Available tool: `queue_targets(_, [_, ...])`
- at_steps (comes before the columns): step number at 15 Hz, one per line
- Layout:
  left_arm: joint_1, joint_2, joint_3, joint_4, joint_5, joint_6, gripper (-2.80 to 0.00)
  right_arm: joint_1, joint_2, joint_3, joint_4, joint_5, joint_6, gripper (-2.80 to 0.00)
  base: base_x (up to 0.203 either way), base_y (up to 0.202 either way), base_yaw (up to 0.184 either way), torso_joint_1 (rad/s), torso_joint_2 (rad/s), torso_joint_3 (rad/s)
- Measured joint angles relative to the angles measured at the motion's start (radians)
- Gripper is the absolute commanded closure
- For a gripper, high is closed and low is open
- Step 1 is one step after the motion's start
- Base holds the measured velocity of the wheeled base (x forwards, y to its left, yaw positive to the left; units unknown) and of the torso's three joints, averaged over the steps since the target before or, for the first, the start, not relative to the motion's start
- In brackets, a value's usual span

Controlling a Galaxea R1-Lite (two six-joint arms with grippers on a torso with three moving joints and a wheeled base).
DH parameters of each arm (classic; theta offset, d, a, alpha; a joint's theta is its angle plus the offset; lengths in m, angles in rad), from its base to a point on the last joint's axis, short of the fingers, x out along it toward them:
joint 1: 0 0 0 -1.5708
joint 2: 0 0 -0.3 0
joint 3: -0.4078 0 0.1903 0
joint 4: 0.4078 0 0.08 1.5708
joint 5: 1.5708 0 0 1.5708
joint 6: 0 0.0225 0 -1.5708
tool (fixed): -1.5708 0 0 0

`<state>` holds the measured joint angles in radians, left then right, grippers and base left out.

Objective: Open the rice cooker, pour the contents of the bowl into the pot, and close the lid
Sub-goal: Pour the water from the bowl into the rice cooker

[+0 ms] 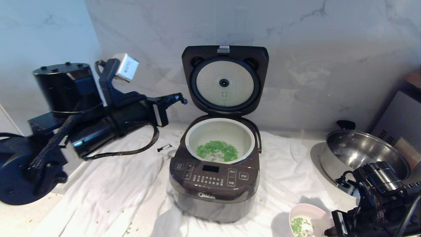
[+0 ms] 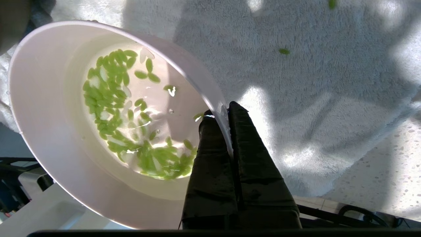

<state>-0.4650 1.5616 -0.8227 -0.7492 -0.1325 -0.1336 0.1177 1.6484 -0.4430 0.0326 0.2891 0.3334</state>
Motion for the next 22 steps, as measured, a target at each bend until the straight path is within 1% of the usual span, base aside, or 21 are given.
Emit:
queue_targets(2, [0.032, -0.103, 0.142, -0.012, -0.021, -0.006, 0.0, 0.0, -0.017, 0.0, 0.004, 0.0, 0.002, 0.0, 0.0, 0.0, 0.0, 0.0, 0.0, 0.0])
queue_targets(4, [0.046, -0.19, 0.289, -0.026, -0.028, -0.023, 0.0, 0.0, -0.043, -0.009, 0.046, 0.0, 0.003, 0.0, 0.0, 0.0, 0.0, 0.0, 0.0, 0.0])
queue_targets(6, [0.053, -0.277, 0.421, -0.064, -0.027, -0.05, 0.0, 0.0, -0.068, -0.022, 0.072, 0.0, 0.002, 0.0, 0.0, 0.0, 0.0, 0.0, 0.0, 0.0])
queue_targets(9, [0.056, -0.437, 0.554, -0.082, -0.023, -0.101, 0.0, 0.0, -0.085, -0.031, 0.079, 0.0, 0.003, 0.0, 0.0, 0.0, 0.0, 0.0, 0.0, 0.0])
queue_targets(11, [0.065, -0.562, 0.618, -0.062, -0.018, -0.109, 0.0, 0.0, -0.09, -0.031, 0.079, 0.003, 0.002, 0.0, 0.0, 0.0, 0.0, 0.0, 0.0, 0.0])
queue_targets(12, [0.076, -0.633, 0.635, -0.031, -0.017, -0.108, 0.0, 0.0, -0.091, -0.029, 0.079, 0.004, 0.002, 0.0, 0.0, 0.0, 0.0, 0.0, 0.0, 0.0])
queue_targets(14, [0.104, -0.789, 0.644, 0.082, -0.014, -0.094, 0.0, 0.0, -0.095, -0.029, 0.079, 0.006, 0.002, 0.0, 0.0, 0.0, 0.0, 0.0, 0.0, 0.0])
queue_targets(16, [0.157, -0.968, 0.612, 0.268, -0.011, -0.061, 0.0, 0.001, -0.097, -0.033, 0.079, 0.006, 0.002, 0.0, 0.0, 0.0, 0.0, 0.0, 0.0, 0.0])
queue_targets(17, [0.191, -1.043, 0.582, 0.367, -0.01, -0.034, 0.0, 0.002, -0.1, -0.033, 0.079, 0.006, 0.002, 0.0, 0.0, 0.0, 0.0, 0.0, 0.0, 0.0])
queue_targets(19, [0.284, -1.155, 0.518, 0.559, -0.005, 0.047, 0.0, 0.002, -0.105, -0.035, 0.079, 0.008, -0.002, 0.0, 0.0, 0.0, 0.0, 0.0, 0.0, 0.0])
queue_targets(20, [0.336, -1.189, 0.491, 0.607, -0.003, 0.083, 0.0, 0.002, -0.105, -0.035, 0.079, 0.014, -0.002, 0.0, 0.0, 0.0, 0.0, 0.0, 0.0, 0.0])
queue_targets(22, [0.426, -1.253, 0.442, 0.63, -0.001, 0.135, 0.0, 0.002, -0.102, -0.031, 0.079, 0.039, -0.003, 0.0, 0.0, 0.0, 0.0, 0.0, 0.0, 0.0])
